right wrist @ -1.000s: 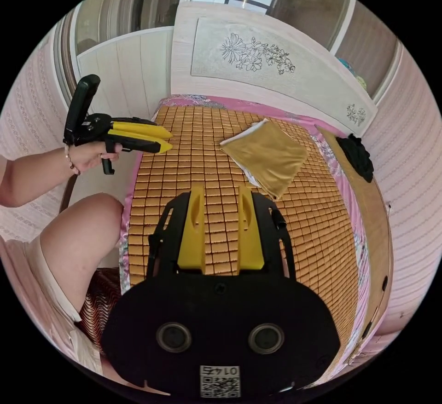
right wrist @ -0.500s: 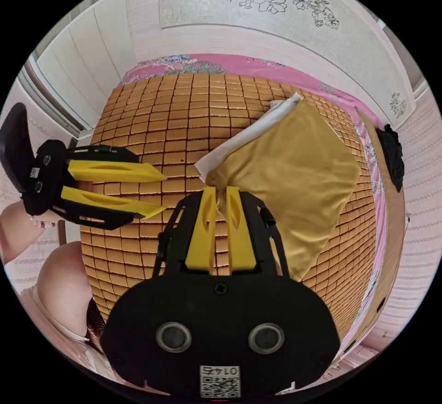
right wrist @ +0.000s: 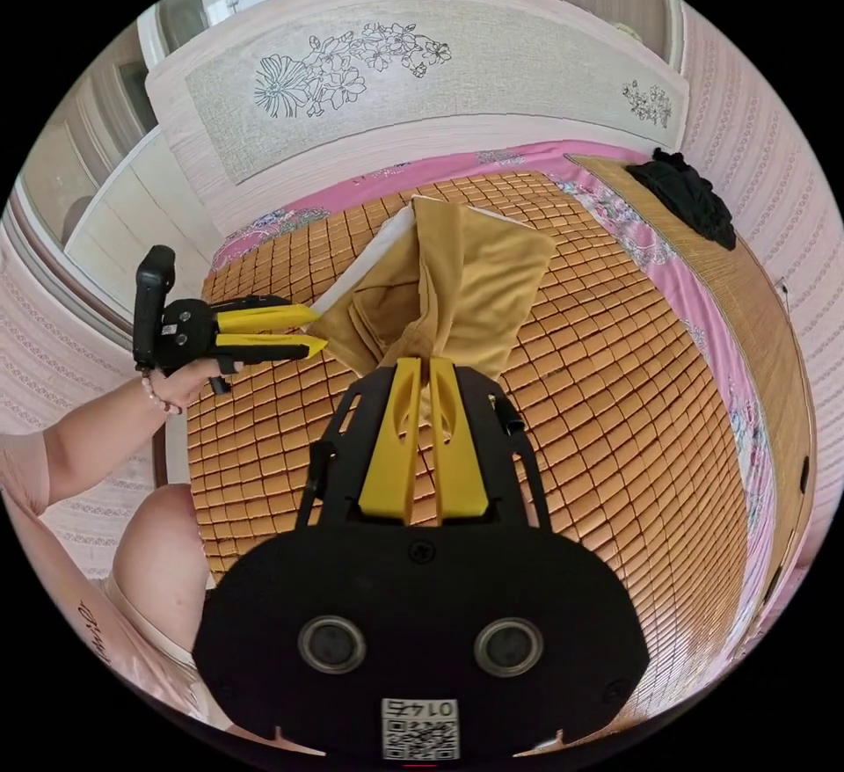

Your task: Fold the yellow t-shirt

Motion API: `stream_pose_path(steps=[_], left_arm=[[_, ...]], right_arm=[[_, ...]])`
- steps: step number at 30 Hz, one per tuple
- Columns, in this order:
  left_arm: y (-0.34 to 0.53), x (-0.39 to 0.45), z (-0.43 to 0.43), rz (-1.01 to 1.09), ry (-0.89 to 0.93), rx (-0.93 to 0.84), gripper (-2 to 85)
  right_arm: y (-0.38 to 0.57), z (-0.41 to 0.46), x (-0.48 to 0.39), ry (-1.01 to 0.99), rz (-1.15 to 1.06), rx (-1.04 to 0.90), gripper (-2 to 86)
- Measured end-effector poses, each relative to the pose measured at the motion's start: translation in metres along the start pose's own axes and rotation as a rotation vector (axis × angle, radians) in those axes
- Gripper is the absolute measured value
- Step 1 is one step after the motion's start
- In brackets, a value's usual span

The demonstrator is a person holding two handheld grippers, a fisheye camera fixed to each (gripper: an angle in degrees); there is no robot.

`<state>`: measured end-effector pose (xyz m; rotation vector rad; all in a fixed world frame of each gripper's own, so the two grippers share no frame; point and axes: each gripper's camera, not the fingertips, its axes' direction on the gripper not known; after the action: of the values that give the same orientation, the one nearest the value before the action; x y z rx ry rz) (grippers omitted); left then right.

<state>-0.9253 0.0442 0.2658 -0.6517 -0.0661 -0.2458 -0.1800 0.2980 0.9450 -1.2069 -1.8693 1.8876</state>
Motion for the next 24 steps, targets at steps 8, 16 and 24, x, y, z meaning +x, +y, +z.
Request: stream_pose_path(steps=[8, 16, 24], left_arm=[[-0.007, 0.011, -0.036, 0.044, -0.039, -0.041, -0.2], [0.008, 0.031, -0.152, 0.114, 0.014, 0.039, -0.9], [0.11, 0.057, -0.311, 0.112, 0.335, 0.273, -1.0]], right_arm=[[0.087, -0.068, 0.024, -0.058, 0.137, 0.204, 0.5], [0.253, -0.195, 0.035, -0.039, 0.303, 0.406, 0.6], [0.517, -0.308, -0.022, -0.008, 0.487, 0.561, 0.6]])
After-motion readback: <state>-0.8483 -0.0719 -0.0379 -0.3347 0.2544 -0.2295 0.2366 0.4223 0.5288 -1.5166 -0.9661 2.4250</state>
